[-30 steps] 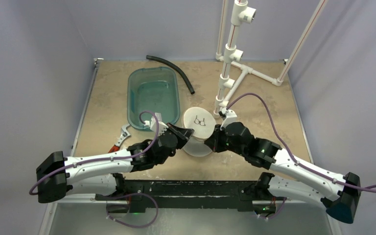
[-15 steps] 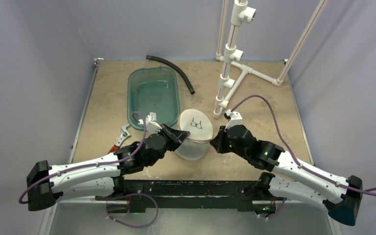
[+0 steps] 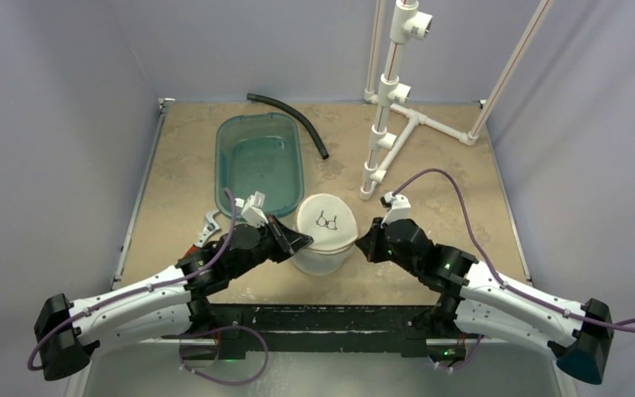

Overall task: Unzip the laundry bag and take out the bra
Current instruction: Unzip the laundry bag at the center of the board.

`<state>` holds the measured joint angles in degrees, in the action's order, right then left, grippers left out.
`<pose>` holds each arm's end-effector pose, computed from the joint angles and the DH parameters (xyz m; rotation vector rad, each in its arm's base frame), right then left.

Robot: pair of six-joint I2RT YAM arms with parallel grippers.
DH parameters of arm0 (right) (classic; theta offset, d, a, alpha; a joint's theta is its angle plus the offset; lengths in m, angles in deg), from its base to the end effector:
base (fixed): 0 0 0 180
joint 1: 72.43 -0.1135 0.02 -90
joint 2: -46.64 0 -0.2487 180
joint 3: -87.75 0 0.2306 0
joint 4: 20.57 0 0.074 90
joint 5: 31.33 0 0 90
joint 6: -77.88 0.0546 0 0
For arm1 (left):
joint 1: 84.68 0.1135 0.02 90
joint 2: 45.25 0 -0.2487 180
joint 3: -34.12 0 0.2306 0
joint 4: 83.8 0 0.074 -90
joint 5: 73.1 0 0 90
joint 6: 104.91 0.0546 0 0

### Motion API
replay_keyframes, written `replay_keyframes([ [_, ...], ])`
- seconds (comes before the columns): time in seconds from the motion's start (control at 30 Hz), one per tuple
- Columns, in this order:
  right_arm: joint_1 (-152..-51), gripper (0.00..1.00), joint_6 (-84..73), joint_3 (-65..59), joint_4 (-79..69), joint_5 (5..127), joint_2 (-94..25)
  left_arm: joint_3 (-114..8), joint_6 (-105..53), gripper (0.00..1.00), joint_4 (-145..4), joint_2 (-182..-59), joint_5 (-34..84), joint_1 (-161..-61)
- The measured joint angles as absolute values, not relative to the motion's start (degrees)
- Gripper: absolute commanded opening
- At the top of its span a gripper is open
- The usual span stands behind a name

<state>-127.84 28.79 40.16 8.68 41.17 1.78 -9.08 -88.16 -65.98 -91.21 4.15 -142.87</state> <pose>0.1196 0.1445 0.2436 -0.0662 2.0930 0.7467 0.1139 -0.1607 0.2364 -0.4470 2.1112 -1.2597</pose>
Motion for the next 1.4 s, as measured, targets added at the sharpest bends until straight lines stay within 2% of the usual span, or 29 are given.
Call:
replay_keyframes([
  [0.1,-127.89,0.01,28.77,40.25,8.09,41.15,1.67,-8.44,-85.58,0.00,-65.24,-89.13,6.84,-142.76],
  [0.17,-127.91,0.42,28.68,40.25,7.72,41.61,1.71,-8.44,-84.12,0.00,-64.23,-88.06,7.82,-142.63],
  [0.2,-127.91,0.54,28.48,40.25,7.48,42.06,1.82,-8.44,-83.49,0.00,-63.71,-87.58,8.08,-142.52],
  [0.33,-127.87,0.75,27.00,40.22,7.18,44.45,4.84,-8.48,-80.99,0.00,-61.50,-86.68,8.89,-142.48],
  [0.4,-127.87,0.79,26.80,40.18,7.31,46.11,7.46,-8.59,-79.40,0.00,-60.85,-87.01,9.64,-142.50],
  [0.5,-127.80,0.80,26.63,38.89,8.27,47.75,10.00,-9.93,-76.32,0.00,-59.97,-88.98,11.54,-142.48],
  [0.7,-124.50,0.81,26.95,36.12,7.28,52.47,7.70,-13.34,-69.63,0.00,-59.60,-91.75,16.80,-142.48],
  [0.9,-109.16,0.80,28.00,42.19,2.19,64.32,7.97,-13.56,-65.35,0.00,-59.56,-90.42,20.96,-142.48],
  [1.1,-107.56,0.77,29.71,48.22,-6.77,74.19,6.39,-13.56,-63.33,0.00,-59.40,-88.34,23.73,-142.48],
  [1.23,-106.80,0.63,31.87,51.68,-14.40,80.10,3.94,-13.56,-63.27,0.00,-58.68,-87.64,24.50,-142.48],
  [1.4,-106.47,0.30,34.17,54.19,-21.26,85.54,0.51,-13.53,-63.16,0.00,-57.63,-87.43,24.65,-142.48],
])
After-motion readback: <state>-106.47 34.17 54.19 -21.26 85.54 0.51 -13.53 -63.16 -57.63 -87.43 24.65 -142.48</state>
